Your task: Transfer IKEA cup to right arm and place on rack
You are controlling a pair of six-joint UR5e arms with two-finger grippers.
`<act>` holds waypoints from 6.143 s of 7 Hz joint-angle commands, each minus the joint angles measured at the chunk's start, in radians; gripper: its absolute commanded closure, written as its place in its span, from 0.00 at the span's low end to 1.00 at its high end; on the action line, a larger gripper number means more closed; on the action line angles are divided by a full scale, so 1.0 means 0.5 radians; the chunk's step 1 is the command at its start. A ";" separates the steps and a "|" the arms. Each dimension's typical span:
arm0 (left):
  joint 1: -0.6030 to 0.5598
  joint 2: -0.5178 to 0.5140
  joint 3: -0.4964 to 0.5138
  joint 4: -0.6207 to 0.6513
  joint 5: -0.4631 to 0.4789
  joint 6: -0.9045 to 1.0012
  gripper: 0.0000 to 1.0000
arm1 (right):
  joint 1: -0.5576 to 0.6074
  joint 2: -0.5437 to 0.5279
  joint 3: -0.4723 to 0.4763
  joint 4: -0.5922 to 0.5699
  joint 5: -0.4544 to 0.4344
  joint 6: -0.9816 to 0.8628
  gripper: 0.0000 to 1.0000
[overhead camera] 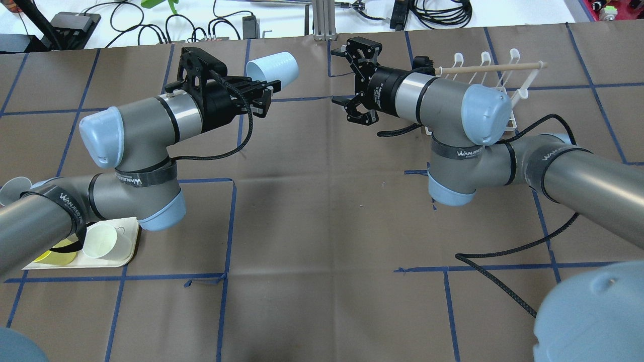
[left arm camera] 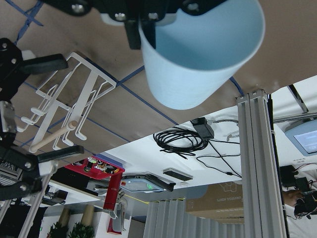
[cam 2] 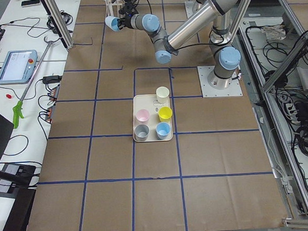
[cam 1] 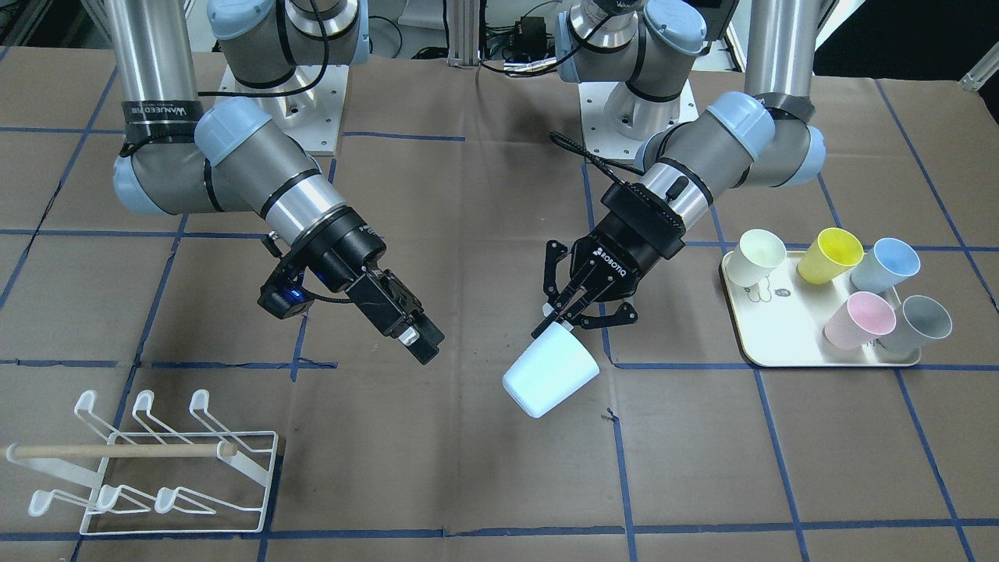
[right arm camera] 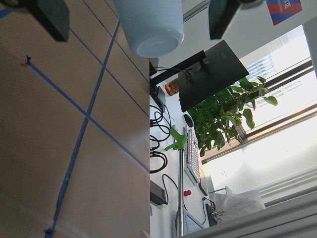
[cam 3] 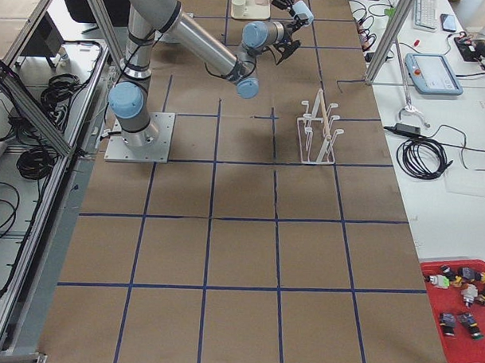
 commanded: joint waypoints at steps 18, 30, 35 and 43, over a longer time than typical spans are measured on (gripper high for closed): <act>-0.130 -0.031 0.015 0.145 0.064 -0.187 0.97 | 0.224 0.274 -0.358 -0.027 -0.024 0.020 0.00; -0.136 0.003 0.018 0.148 0.183 -0.205 0.09 | 0.218 0.265 -0.361 -0.018 0.016 0.017 0.47; 0.090 0.196 -0.028 0.022 0.165 -0.205 0.01 | 0.154 0.271 -0.401 -0.039 0.050 0.008 0.82; 0.138 0.432 0.557 -1.914 1.101 -0.339 0.01 | -0.226 0.189 -0.419 -0.051 -0.554 -2.876 0.95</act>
